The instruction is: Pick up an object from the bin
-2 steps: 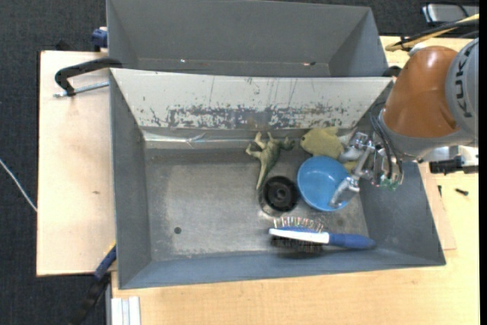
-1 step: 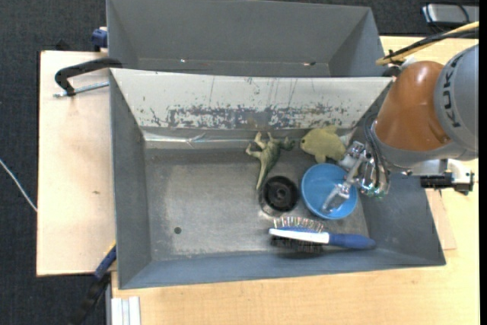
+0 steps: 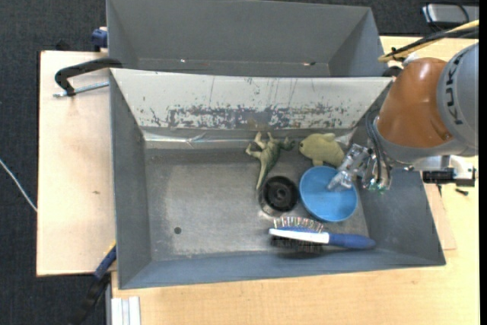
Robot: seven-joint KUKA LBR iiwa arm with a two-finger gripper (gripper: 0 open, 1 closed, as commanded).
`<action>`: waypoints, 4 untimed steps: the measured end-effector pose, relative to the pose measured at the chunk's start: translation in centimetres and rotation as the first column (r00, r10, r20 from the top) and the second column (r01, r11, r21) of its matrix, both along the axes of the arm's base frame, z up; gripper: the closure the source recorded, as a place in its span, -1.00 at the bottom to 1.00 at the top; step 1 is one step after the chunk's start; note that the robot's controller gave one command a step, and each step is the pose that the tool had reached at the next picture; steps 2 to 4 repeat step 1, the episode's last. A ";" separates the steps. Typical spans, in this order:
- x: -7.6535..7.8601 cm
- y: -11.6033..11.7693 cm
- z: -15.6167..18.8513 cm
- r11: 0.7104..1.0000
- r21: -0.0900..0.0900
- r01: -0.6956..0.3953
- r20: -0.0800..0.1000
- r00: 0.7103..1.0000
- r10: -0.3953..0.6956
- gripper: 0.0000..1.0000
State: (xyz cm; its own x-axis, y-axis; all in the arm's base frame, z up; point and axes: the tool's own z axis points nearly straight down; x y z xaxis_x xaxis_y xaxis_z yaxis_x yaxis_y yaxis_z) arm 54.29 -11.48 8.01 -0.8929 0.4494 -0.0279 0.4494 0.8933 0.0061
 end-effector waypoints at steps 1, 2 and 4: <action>-2.4 -1.6 15.1 1.000 0.004 0.014 -0.015 1.000 -0.014 1.00; -2.4 -1.6 15.1 1.000 0.004 0.014 -0.015 1.000 -0.014 1.00; -2.4 -1.6 15.1 1.000 0.004 0.014 -0.015 1.000 -0.014 1.00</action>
Offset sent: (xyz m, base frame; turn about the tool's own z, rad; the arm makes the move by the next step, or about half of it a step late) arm -0.0261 -0.0162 0.1453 0.0149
